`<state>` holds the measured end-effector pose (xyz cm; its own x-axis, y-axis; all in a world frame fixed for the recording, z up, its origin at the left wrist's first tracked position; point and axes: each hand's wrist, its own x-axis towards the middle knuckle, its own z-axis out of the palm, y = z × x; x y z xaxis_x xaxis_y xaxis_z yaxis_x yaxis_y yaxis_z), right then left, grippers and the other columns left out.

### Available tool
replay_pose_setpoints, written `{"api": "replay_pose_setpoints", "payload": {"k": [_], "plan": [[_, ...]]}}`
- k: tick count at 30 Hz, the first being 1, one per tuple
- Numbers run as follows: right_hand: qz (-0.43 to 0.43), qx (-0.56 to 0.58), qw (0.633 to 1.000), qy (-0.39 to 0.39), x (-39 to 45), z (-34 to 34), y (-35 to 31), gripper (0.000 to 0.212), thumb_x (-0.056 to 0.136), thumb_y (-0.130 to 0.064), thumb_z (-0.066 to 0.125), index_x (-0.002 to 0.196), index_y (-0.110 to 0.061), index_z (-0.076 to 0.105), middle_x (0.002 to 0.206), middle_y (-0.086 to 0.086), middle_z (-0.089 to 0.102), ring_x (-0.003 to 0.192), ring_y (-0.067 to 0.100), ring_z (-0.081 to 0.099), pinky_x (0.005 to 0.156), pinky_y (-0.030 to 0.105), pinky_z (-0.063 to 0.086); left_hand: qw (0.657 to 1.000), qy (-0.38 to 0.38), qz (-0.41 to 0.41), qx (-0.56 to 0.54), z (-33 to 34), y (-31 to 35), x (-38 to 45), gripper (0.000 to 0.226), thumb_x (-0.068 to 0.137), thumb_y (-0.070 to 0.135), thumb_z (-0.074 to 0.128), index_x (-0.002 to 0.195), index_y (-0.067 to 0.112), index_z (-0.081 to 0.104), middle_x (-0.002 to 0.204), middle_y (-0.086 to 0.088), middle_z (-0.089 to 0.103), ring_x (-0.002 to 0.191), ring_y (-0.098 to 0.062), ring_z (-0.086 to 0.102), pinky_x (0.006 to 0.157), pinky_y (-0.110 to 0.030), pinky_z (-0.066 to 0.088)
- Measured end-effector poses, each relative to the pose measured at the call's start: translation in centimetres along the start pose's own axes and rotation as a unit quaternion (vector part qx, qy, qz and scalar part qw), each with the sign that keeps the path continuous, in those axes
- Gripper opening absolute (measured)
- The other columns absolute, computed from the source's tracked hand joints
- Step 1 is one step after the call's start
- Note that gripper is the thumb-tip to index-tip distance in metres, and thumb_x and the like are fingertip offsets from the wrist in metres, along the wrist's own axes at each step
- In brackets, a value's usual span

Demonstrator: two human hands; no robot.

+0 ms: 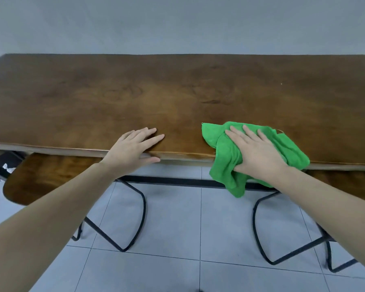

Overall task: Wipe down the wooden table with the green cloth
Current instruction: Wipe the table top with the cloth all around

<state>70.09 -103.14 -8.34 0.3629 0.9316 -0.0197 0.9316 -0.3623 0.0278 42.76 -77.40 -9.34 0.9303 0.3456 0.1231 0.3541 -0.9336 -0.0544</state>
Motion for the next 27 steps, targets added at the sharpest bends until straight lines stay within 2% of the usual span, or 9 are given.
{"api": "replay_pose_setpoints", "payload": {"k": [8,15,19,23,25,27], "plan": [[-0.04,0.003,0.999,-0.01,5.2,-0.6,-8.5,0.113,0.08,-0.055,0.069,0.159,-0.025,-0.005,0.168,-0.006,-0.004,0.154,0.027,-0.004,0.122,0.057,0.003,0.999,-0.022,-0.012,-0.021,-1.3,-3.8,-1.7,0.071,0.089,0.065,0.048,0.152,0.043,0.025,0.16,0.011,0.025,0.147,-0.015,0.022,0.116,-0.036,0.021],[-0.08,-0.008,0.997,-0.005,10.5,-0.9,-19.1,0.111,0.082,-0.06,0.066,0.159,-0.024,-0.006,0.168,-0.004,-0.005,0.154,0.031,-0.004,0.121,0.061,0.005,1.0,-0.008,-0.013,-0.01,-1.2,-10.9,-5.3,0.073,0.086,0.067,0.051,0.151,0.04,0.031,0.158,0.009,0.033,0.144,-0.017,0.03,0.114,-0.038,0.028],[-0.138,-0.015,0.99,0.003,13.2,-1.4,-26.3,0.104,0.088,-0.056,0.063,0.159,-0.023,-0.005,0.168,-0.005,-0.004,0.154,0.03,-0.002,0.121,0.059,0.007,1.0,-0.002,-0.012,-0.001,-1.1,-16.1,-7.8,0.072,0.087,0.066,0.052,0.15,0.036,0.035,0.156,0.008,0.035,0.144,-0.018,0.031,0.113,-0.04,0.03],[-0.172,-0.014,0.985,-0.01,14.2,-1.8,-30.2,0.094,0.093,-0.034,0.064,0.159,-0.03,-0.003,0.167,-0.011,-0.002,0.154,0.023,-0.001,0.124,0.052,0.004,1.0,0.005,-0.008,-0.015,-0.9,-21.0,-10.1,0.071,0.087,0.066,0.052,0.148,0.035,0.038,0.156,0.007,0.037,0.144,-0.019,0.032,0.113,-0.041,0.029],[-0.188,0.003,0.982,-0.019,14.1,-2.1,-30.2,0.096,0.09,-0.016,0.065,0.159,-0.034,0.0,0.167,-0.014,0.001,0.154,0.019,-0.002,0.124,0.048,0.002,1.0,0.005,0.002,-0.015,-0.8,-23.1,-10.9,0.071,0.086,0.068,0.05,0.149,0.039,0.035,0.156,0.008,0.036,0.144,-0.017,0.031,0.113,-0.041,0.028],[-0.203,0.014,0.979,-0.026,13.8,-2.2,-29.3,0.1,0.084,-0.007,0.063,0.158,-0.037,0.004,0.166,-0.016,0.003,0.154,0.014,-0.001,0.125,0.043,0.0,1.0,0.003,0.009,-0.016,-0.8,-25.0,-11.5,0.071,0.087,0.068,0.048,0.15,0.041,0.032,0.156,0.009,0.035,0.144,-0.016,0.03,0.114,-0.041,0.027]]}}
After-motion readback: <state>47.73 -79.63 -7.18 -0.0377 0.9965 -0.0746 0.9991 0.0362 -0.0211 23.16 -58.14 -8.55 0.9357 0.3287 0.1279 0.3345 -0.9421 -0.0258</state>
